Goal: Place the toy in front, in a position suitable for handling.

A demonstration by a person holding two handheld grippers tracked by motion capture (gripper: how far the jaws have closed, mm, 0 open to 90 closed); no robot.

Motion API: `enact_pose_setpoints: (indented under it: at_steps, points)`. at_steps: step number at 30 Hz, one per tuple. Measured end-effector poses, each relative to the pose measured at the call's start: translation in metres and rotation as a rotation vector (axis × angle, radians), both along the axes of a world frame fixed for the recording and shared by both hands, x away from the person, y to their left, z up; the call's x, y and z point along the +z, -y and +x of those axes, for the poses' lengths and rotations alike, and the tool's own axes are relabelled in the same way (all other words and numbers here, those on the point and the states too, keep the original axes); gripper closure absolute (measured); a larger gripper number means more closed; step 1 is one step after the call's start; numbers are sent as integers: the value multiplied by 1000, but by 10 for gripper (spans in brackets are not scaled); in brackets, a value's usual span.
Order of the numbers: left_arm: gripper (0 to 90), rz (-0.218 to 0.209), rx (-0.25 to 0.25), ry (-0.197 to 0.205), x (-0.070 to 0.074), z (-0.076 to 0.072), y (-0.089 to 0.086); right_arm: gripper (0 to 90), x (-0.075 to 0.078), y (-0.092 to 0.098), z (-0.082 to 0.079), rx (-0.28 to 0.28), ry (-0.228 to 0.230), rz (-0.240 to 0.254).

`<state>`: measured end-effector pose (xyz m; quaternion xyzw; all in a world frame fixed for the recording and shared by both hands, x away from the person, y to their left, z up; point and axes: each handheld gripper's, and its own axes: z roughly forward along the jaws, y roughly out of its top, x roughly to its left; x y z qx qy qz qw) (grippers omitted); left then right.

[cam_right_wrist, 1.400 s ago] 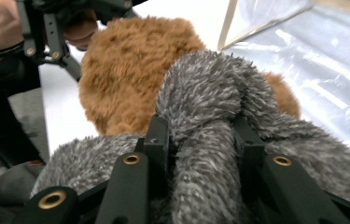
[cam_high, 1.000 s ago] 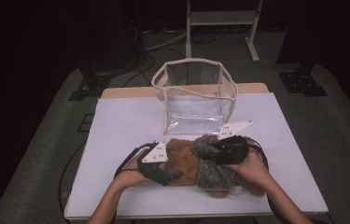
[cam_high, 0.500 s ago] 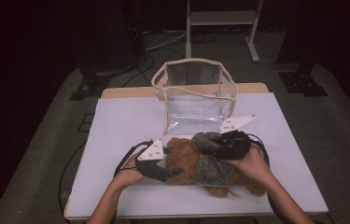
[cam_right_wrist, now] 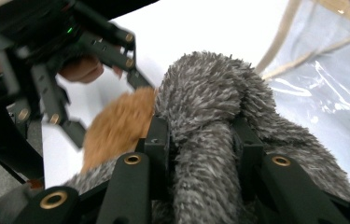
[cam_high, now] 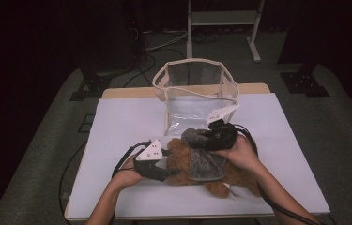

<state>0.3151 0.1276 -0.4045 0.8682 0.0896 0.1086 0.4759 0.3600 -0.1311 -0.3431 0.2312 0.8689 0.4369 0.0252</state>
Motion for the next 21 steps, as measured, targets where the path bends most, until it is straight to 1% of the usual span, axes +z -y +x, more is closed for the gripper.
enact_pose_setpoints:
  at_steps: [2, 3, 5, 6, 8, 10, 12, 15, 16, 18, 19, 20, 21]
  points:
    - [383, 0, -4, 3, 0, -1, 0, 654, -2, -11, 10, 9, -12, 9]
    - [384, 2, -8, 7, 0, -1, 1, 654, -2, -15, 14, 15, -11, 0]
    - [385, 5, -21, 11, 0, -3, 2, 654, -5, -25, 22, 18, -30, -10]
    - [386, 9, -25, 14, 0, -3, 2, 654, -8, -34, 29, 25, -45, -13]
    - [385, 16, -38, 19, 0, -4, 2, 654, -11, -44, 36, 31, -65, -28]
    - [383, 25, -38, 20, 0, -4, 2, 653, -17, -53, 42, 41, -82, -52]
    - [372, 14, -31, 10, -1, -4, 0, 653, -18, -57, 45, 44, -91, -70]
    - [351, 18, -31, 24, -2, -4, 0, 656, -16, -51, 40, 40, -78, -68]
    - [347, 13, -26, 17, -2, -4, 0, 657, -15, -48, 38, 36, -71, -68]
    - [343, 9, -18, 18, -3, -3, 0, 658, -10, -38, 30, 36, -53, -58]
    - [341, 2, -11, 11, -3, -2, -1, 659, -9, -33, 27, 32, -48, -53]
    - [341, 1, -8, 10, -3, -2, -1, 659, -6, -25, 22, 34, -36, -50]
    - [340, 3, -2, 10, -3, -1, -1, 659, -5, -21, 18, 30, -35, -47]
